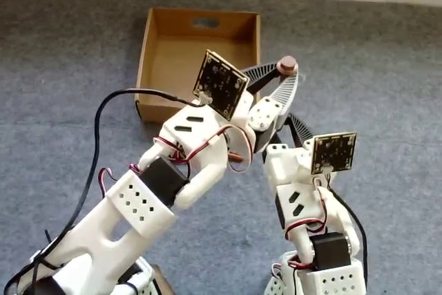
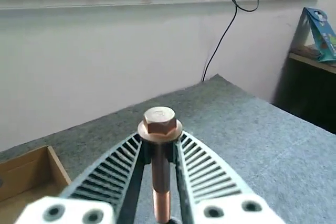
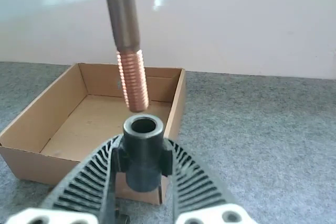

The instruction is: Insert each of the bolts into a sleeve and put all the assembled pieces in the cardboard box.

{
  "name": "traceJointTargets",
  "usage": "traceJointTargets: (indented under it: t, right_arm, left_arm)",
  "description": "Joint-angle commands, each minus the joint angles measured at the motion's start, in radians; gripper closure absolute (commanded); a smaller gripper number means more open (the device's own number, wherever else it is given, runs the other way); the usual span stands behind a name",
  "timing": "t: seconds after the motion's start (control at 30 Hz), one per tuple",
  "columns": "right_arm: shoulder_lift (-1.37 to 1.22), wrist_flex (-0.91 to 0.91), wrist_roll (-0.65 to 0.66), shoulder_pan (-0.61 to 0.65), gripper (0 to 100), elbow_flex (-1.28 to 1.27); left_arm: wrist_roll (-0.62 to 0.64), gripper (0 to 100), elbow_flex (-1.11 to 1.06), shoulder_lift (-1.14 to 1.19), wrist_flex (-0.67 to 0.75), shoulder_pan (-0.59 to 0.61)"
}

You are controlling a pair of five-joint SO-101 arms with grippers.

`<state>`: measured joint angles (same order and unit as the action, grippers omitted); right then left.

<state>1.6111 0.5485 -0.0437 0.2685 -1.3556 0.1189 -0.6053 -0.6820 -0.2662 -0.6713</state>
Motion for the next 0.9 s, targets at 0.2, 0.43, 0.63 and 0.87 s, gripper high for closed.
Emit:
traceJointTargets:
  t: [0.2,0.43,0.63,0.87]
  right_arm:
    - [0.013,-0.022,-0.008,0.007,99.2,0.015]
    - [0.013,-0.022,-0.008,0.007,99.2,0.013]
    - [0.013,-0.022,-0.008,0.007,99.2,0.013]
    - [0.013,-0.022,-0.009,0.008,99.2,0.013]
  left_arm:
    - [0.003,99,0.084,0.114,0.06,-0.008]
    - [0.005,99,0.077,0.096,0.055,-0.008]
    - [0.006,99,0.076,0.002,0.015,-0.01]
    - [0.006,99,0.077,0.012,-0.057,-0.087]
